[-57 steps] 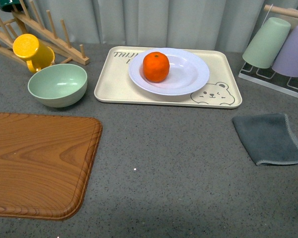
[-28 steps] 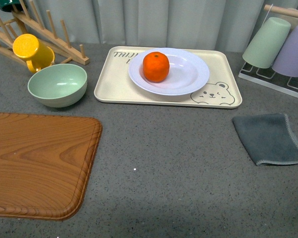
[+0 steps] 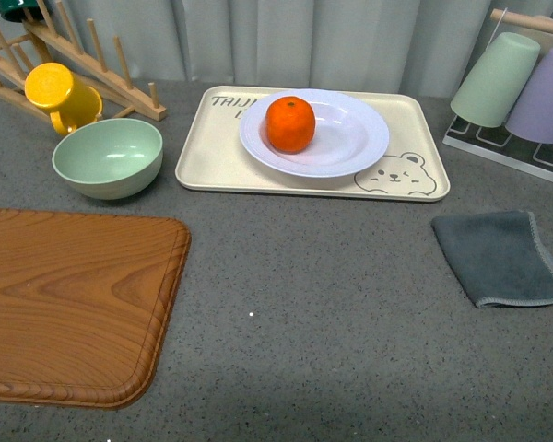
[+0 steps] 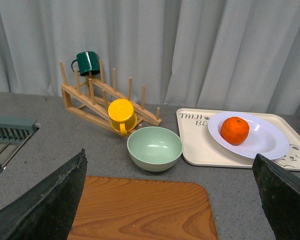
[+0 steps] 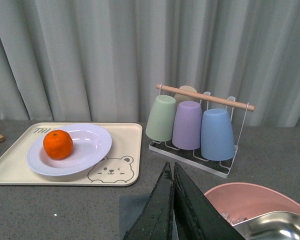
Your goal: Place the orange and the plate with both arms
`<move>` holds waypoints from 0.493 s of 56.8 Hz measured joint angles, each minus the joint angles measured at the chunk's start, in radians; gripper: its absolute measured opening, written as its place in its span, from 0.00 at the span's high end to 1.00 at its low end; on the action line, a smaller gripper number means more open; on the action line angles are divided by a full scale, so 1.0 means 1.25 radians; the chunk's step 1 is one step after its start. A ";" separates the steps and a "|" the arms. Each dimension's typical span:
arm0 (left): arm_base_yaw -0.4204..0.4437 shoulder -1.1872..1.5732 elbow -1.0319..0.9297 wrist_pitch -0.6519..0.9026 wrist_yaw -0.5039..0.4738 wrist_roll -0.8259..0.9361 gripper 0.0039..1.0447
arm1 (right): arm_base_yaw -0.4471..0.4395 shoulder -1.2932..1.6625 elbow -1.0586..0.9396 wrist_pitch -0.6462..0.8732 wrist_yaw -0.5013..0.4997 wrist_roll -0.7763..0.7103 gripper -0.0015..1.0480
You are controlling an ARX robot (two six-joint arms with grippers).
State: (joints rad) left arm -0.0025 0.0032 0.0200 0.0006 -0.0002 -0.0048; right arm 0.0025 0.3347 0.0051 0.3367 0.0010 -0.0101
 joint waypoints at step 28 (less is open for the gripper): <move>0.000 0.000 0.000 0.000 0.000 0.000 0.06 | 0.000 -0.121 0.000 -0.119 0.000 0.000 0.99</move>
State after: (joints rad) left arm -0.0025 0.0032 0.0200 0.0006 -0.0002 -0.0048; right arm 0.0025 0.1837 0.0051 0.1875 0.0010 -0.0101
